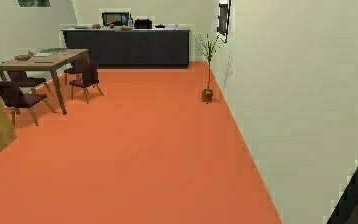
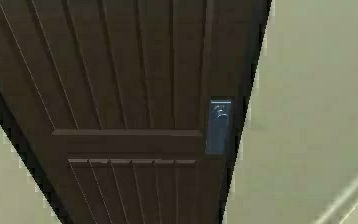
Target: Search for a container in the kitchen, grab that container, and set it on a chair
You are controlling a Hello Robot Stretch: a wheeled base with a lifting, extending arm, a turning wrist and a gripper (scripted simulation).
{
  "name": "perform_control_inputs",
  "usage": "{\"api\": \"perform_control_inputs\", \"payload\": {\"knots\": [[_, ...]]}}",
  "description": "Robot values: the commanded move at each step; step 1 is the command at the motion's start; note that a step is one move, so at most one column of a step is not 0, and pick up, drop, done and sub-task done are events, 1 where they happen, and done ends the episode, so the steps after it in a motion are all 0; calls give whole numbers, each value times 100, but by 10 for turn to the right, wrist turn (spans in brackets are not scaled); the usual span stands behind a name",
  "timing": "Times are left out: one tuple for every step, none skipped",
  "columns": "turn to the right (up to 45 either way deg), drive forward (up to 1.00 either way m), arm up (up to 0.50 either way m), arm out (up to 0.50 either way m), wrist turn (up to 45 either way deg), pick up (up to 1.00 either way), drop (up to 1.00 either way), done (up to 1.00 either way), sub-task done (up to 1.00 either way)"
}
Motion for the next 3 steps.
{"api": "perform_control_inputs", "payload": {"knots": [[-270,0,0,0,0,0,0,0,0],[0,100,0,0,0,0,0,0,0],[-30,0,0,0,0,0,0,0,0]]}}
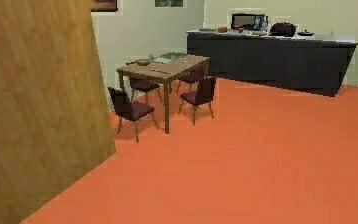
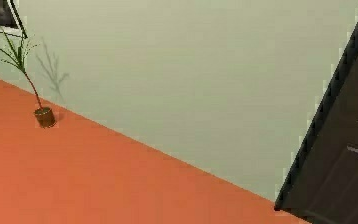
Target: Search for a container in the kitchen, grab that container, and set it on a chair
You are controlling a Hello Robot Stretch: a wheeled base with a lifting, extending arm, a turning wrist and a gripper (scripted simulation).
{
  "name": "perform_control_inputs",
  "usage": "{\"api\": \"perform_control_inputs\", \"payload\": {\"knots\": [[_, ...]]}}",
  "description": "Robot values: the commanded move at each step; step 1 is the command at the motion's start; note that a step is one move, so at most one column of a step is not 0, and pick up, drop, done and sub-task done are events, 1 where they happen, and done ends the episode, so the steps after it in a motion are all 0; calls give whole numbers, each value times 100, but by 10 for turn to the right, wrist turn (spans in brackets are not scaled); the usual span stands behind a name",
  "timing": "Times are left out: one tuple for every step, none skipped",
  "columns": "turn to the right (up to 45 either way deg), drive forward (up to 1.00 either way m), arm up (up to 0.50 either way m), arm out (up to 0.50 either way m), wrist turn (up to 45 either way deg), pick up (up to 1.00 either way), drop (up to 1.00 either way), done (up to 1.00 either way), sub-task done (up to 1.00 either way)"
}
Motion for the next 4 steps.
{"api": "perform_control_inputs", "payload": {"knots": [[0,100,0,0,0,0,0,0,0],[0,60,0,0,0,0,0,0,0],[-450,0,0,0,0,0,0,0,0],[-450,0,0,0,0,0,0,0,0]]}}
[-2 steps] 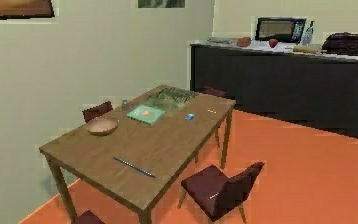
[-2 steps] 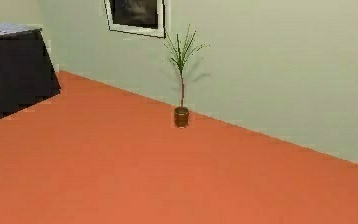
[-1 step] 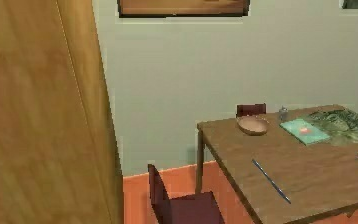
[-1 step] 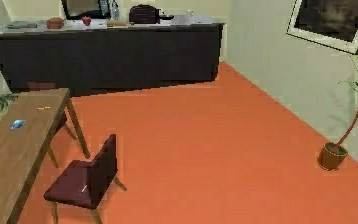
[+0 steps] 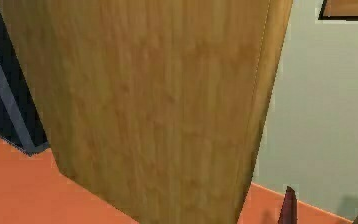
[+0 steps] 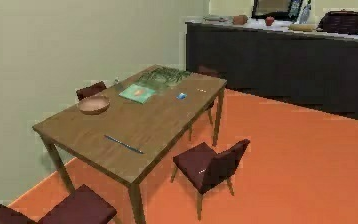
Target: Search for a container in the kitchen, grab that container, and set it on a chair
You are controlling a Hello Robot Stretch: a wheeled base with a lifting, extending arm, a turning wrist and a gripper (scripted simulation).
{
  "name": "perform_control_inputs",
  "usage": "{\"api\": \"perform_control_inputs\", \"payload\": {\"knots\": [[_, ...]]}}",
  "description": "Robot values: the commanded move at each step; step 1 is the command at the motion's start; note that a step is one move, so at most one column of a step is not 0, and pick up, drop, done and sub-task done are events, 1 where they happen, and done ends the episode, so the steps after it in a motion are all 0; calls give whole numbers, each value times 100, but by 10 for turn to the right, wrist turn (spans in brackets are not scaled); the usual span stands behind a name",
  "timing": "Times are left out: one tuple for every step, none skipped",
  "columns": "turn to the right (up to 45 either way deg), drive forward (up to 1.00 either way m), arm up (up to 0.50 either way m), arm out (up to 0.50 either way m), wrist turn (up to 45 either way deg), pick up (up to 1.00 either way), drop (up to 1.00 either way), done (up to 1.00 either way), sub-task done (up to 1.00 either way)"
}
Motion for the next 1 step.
{"api": "perform_control_inputs", "payload": {"knots": [[-210,0,0,0,0,0,0,0,0]]}}
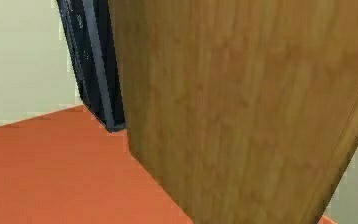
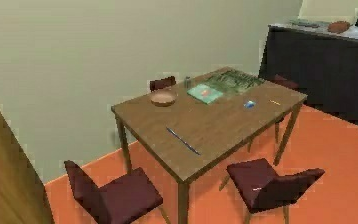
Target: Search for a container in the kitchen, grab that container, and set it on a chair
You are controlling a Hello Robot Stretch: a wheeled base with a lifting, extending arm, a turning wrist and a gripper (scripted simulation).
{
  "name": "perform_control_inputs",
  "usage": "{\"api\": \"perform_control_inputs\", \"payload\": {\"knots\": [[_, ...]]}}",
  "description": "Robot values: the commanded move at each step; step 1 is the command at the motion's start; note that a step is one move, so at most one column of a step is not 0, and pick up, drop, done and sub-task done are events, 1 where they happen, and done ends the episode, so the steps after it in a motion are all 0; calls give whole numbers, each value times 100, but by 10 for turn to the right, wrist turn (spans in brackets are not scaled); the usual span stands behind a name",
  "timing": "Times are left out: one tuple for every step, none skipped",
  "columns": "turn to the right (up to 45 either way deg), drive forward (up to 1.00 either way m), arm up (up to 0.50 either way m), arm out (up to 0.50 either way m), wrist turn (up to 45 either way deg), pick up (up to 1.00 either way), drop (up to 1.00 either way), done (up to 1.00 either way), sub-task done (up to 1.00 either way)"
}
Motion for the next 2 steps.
{"api": "perform_control_inputs", "payload": {"knots": [[450,0,0,0,0,0,0,0,0],[450,0,0,0,0,0,0,0,0]]}}
